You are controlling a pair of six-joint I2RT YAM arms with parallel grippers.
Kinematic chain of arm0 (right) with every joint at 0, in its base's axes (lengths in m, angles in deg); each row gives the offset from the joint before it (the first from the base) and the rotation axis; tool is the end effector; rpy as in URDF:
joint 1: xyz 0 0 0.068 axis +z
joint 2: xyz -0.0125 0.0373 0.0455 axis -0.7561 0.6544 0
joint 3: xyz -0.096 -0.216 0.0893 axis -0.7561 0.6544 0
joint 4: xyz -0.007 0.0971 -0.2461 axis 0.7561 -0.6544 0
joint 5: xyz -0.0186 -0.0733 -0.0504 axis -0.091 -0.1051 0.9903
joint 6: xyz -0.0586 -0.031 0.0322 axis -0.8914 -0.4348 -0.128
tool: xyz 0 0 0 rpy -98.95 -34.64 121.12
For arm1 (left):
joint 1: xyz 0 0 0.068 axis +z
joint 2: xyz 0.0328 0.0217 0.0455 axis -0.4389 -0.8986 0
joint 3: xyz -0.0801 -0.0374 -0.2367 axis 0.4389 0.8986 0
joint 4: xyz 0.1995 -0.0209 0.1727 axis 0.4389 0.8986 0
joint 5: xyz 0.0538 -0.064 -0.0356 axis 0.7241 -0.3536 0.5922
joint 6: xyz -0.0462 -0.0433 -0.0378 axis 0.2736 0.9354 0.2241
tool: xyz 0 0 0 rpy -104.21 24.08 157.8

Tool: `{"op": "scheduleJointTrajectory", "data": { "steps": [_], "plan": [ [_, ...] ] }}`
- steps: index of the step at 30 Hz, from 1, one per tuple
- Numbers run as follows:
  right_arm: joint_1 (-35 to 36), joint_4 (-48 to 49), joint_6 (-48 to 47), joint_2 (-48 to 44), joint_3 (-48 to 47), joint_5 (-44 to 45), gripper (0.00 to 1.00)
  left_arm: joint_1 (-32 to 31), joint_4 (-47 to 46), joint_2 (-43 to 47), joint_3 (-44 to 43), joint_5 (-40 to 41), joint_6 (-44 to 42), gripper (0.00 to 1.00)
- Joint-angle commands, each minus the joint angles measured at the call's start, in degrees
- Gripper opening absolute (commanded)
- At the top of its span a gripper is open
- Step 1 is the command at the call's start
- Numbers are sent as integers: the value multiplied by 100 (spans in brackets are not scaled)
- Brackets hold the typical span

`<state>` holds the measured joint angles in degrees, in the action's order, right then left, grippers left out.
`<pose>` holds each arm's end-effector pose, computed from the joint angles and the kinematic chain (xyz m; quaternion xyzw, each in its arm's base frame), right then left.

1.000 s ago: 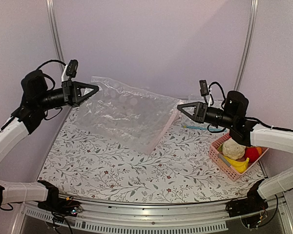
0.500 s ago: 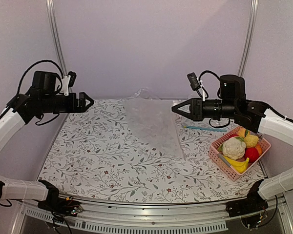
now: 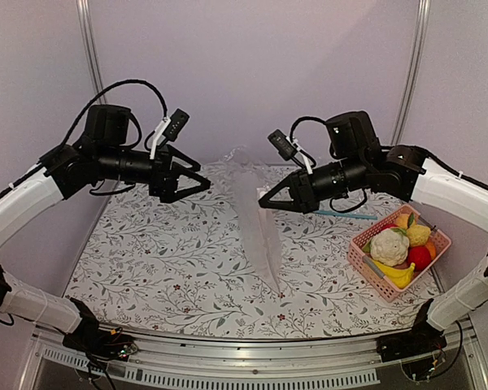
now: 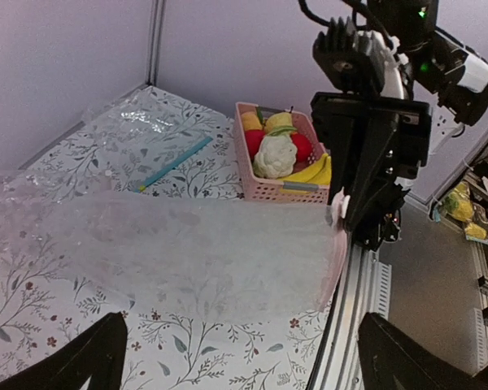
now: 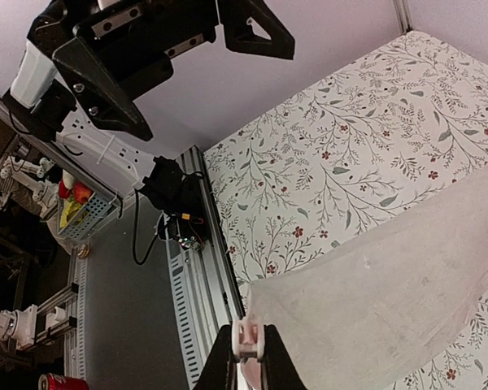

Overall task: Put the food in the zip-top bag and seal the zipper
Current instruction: Pass from the right arm to the left

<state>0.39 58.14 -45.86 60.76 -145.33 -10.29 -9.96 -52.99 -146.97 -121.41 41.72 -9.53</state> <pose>0.2005 0.2869 0.3383 -0.4007 0.7377 0.4603 0.2888 0.2195 -0.1999 0.3609 0.3709 0.7414 -0.3914 0.3994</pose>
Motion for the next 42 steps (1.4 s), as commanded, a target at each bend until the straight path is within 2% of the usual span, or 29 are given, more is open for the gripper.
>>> {"op": "scheduleJointTrajectory", "data": {
  "steps": [1,10,21,23,28,36,42],
  "plan": [
    [73,-375,-184,75,-411,-653,0,-282,-441,-231,-295,-1256,-304,100],
    [84,-89,-74,15,-513,-1092,0,-628,-763,-550,-418,-1255,-253,100],
    [134,25,71,358,-519,-1504,0,-939,-976,-1119,-524,-1770,-154,98],
    [152,38,60,394,-517,-1542,0,-953,-1105,-1197,-517,-1859,-74,95],
    [164,46,30,436,-503,-1525,0,-961,-1309,-1305,-460,-2138,111,78],
    [162,52,17,420,-446,-1344,0,-981,-1378,-1388,-416,-2441,221,59],
    [162,49,3,325,-430,-1207,0,-980,-751,-1350,-493,-2321,-171,54]
  ]
}}
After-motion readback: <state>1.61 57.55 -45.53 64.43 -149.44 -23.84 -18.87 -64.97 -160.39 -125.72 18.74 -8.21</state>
